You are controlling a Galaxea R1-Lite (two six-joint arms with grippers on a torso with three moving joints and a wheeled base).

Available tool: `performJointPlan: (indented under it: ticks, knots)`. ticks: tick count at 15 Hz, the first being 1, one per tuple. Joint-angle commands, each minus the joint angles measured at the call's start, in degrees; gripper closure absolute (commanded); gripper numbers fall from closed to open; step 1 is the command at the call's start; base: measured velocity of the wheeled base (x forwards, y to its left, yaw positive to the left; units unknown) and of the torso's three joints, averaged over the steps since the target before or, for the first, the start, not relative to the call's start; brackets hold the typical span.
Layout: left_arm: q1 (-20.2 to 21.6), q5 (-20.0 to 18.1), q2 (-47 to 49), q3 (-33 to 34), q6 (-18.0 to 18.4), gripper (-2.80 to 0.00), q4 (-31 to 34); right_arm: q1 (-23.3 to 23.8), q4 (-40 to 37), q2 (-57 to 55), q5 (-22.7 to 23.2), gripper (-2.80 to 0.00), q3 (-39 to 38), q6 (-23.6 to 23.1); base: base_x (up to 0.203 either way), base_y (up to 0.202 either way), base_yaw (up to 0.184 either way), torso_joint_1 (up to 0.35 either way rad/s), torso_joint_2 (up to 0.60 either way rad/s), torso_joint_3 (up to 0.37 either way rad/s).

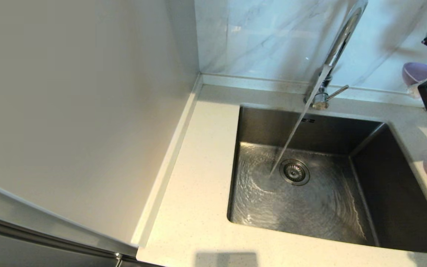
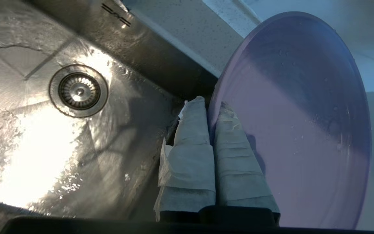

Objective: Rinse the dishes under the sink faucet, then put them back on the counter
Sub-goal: Place the plate on the table

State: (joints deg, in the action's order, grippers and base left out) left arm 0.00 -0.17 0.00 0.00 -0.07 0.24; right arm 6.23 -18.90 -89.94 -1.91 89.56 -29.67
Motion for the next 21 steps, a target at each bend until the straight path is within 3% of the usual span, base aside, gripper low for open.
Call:
performJointPlan:
  ticks: [1, 11, 21]
  knots:
    - [0.00, -0.01, 0.00, 0.00, -0.01, 0.00, 0.02, 0.41, 1.71, -7.05, -0.53, 0.00, 1.63, -0.13, 0.000, 0.000, 0.000, 0.000, 0.00, 0.000]
    - [0.00, -0.01, 0.00, 0.00, -0.01, 0.00, 0.02, 4.05, 2.10, -23.48, -1.46, 0.00, 13.50, -0.22, 0.000, 0.000, 0.000, 0.000, 0.00, 0.000]
    - [0.00, -0.01, 0.00, 0.00, -0.01, 0.00, 0.02, 5.46, 2.29, -28.97, -2.82, 0.00, 18.71, -0.22, 0.000, 0.000, 0.000, 0.000, 0.00, 0.000]
